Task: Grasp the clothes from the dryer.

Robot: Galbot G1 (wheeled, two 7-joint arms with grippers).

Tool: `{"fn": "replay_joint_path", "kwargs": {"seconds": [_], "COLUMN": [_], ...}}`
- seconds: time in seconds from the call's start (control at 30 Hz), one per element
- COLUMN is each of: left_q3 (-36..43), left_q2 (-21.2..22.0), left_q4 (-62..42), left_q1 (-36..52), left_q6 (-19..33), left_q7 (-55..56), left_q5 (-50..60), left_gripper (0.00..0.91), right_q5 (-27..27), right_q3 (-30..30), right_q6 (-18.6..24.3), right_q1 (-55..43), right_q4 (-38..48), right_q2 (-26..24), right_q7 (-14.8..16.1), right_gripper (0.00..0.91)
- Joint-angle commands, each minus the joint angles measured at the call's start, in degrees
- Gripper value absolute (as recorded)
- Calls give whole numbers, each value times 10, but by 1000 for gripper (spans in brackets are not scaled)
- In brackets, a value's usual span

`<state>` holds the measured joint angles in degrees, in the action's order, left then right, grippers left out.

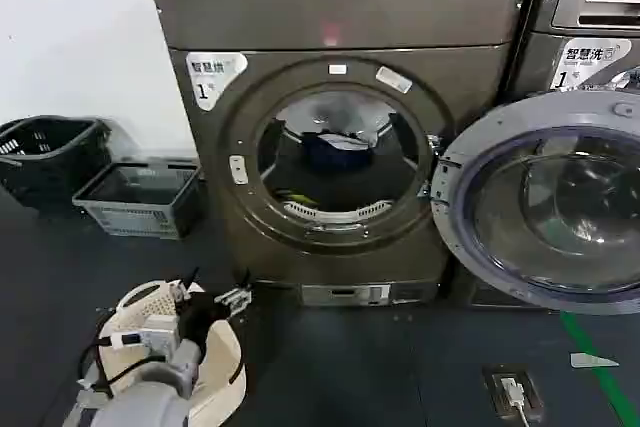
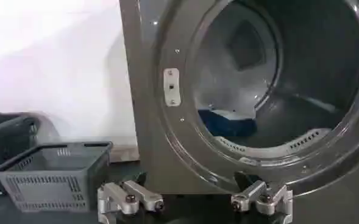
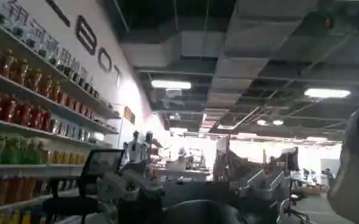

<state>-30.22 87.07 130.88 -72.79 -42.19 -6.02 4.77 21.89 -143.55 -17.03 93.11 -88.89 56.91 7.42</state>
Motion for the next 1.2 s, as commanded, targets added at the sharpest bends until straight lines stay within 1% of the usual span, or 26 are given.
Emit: {"fn": "replay_joint_path", "kwargs": {"seconds": [0.03,0.17,0.5,0.73,0.83,0.9,1.2], "left_q3": [0,0,2,1,1,1,2], "left_q2": [0,0,2,1,2,1,1], "left_q4": [0,2,4,6,4,4,1], "left_q1": [-1,-6,-8,-10,-8,-6,-1], "left_q6": [-28,-28,-28,-28,-28,-28,-28], "left_q7": [2,1,2,6,10,24,27], "left_q5": [-2,-1,-1,-4,-9,-43,-43], "left_gripper": [907,907,907,907,907,907,907], "right_q5": [8,10,18,22,23,25,30], "right_q3": [9,11,11,13,14,14,14], "right_q6": [36,34,23,21,21,19,17], "right_q1": [-1,-5,-4,-4,-5,-5,-3], "right_q4": [6,5,7,4,3,3,2], "right_q2": [0,-1,-1,1,0,0,0], "right_q7": [-15,-13,-25,-27,-28,-30,-31], "right_gripper": [907,907,907,907,907,907,907]}}
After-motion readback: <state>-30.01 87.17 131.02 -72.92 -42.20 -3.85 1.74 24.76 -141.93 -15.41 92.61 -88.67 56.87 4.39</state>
